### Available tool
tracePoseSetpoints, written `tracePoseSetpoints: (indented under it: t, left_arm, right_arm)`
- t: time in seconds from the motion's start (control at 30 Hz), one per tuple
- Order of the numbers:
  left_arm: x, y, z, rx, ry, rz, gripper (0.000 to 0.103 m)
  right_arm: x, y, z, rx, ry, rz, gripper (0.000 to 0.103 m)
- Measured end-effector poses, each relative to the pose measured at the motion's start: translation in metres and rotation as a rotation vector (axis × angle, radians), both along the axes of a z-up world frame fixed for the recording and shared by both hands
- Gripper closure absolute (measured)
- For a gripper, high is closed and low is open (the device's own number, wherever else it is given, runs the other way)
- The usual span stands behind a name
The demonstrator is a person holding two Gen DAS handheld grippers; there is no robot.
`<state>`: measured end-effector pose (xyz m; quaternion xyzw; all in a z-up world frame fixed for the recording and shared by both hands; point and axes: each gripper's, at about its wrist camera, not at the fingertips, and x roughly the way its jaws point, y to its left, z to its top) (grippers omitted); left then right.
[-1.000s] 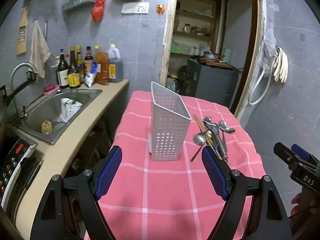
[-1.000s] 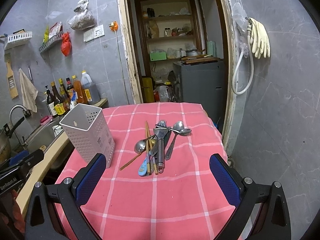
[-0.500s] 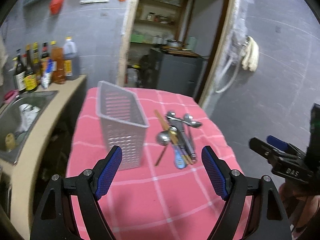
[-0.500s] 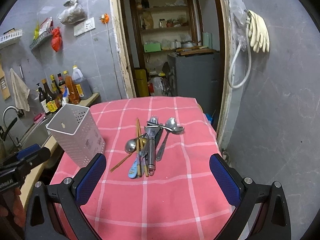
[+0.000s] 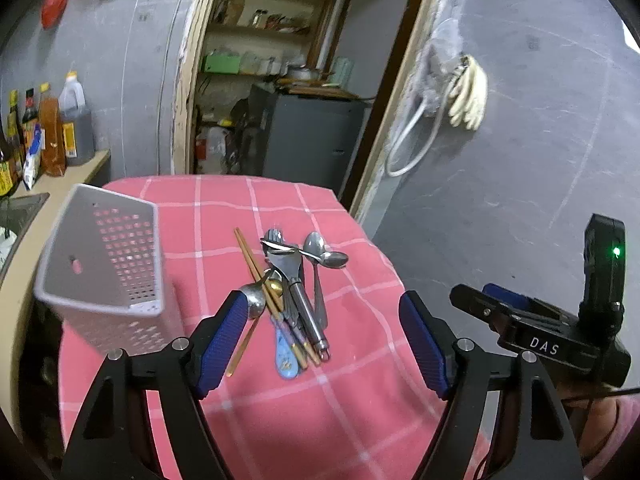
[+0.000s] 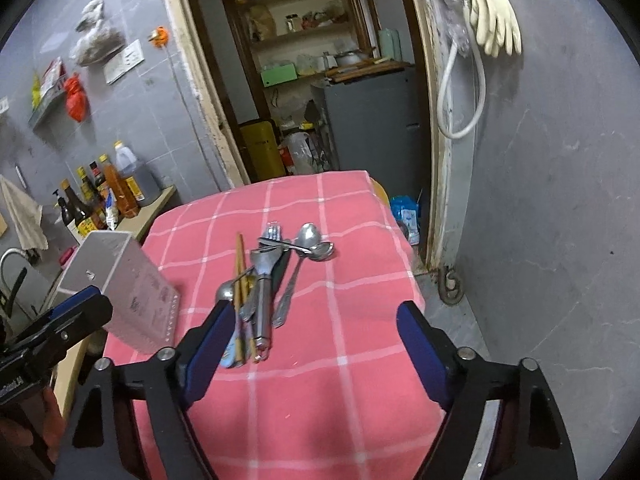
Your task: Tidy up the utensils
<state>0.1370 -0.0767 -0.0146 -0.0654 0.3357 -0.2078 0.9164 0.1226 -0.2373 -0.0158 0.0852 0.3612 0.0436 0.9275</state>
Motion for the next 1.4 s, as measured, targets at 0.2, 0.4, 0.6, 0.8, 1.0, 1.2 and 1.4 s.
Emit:
tracePoseSetpoints:
  t: [0.2,0.4,0.6,0.8,1.0,1.2,1.4]
  left_arm:
    - [0.052,-0.025,-0.025,0.001,0.078,0.063,0.038]
    - [0.098,-0.033,-0.05,-0.011,0.141,0.131,0.038]
    - [0.145,-0.027,-0.075,-0.047,0.217,0.167,0.053]
    - [0.175,-0.017,-0.094,-0.067,0.27,0.171,0.053]
    - [0.194,-0.015,-0.111,-0.074,0.351,0.15,0.069]
    - [0.201,-0.003,-0.117,-0.07,0.399,0.19,0.069]
    - [0.209,0.002,-0.124,-0.088,0.469,0.168,0.069]
  right_arm:
    - [0.043,-0.034,-0.017,0.047,0.052,0.008,0.046]
    - [0.086,-0.054,-0.042,0.077,0.115,0.061,0.066]
    - [0.129,-0.055,-0.066,0.139,0.193,0.132,0.067]
    - [0.162,-0.046,-0.086,0.224,0.249,0.171,0.072]
    - [0.182,-0.041,-0.104,0.284,0.296,0.134,0.076]
    - [0.194,-0.036,-0.109,0.316,0.302,0.125,0.076]
    - [0.198,-0.033,-0.114,0.334,0.314,0.135,0.076]
